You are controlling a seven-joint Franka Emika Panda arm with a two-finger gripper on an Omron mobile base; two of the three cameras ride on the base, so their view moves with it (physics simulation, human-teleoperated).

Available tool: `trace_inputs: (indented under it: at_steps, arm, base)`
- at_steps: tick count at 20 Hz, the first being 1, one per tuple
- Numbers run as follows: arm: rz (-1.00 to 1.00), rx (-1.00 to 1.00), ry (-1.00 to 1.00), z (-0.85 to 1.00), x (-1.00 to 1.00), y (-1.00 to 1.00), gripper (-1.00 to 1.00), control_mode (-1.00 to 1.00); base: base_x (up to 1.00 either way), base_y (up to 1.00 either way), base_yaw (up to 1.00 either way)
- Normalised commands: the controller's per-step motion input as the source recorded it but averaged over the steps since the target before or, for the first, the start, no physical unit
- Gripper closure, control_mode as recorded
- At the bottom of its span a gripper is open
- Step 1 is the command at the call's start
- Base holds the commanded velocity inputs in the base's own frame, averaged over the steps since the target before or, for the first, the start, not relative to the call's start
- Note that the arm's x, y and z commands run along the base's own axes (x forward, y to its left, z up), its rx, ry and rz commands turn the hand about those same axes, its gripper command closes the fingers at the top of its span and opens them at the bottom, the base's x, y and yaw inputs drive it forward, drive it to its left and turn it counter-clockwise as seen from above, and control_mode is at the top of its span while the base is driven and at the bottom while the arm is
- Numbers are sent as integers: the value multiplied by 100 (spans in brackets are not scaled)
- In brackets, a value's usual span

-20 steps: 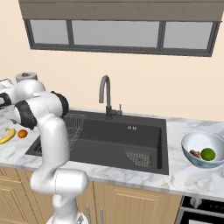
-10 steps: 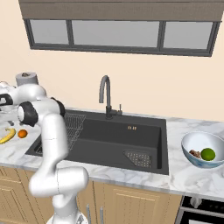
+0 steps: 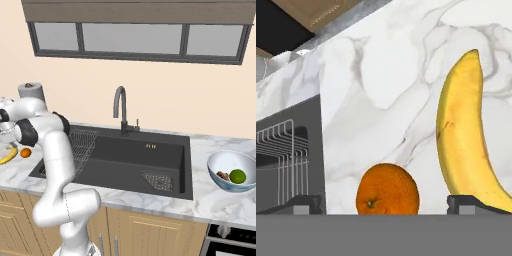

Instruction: There is a mixed pile of frozen fruits and vegetables on the counter. Locate all the frozen vegetables and place the items in a bowl on the counter. Take all the frozen fruits and defrost them in a running sink.

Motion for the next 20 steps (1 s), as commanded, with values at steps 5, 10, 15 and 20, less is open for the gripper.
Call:
trace_inputs:
  at_steps: [5, 10, 15, 20]
  arm:
    - [1, 14, -13, -1, -29, -75, -100, -100]
    - [-8, 6, -4, -25, 6, 16, -100, -100]
    - [-9, 20, -13, -18, 8, 21, -100, -100]
    - [-6, 16, -11, -33, -7, 5, -100, -100]
  base:
    - [0, 0, 0]
    - [0, 0, 0]
    - [0, 0, 0]
    - [0, 0, 0]
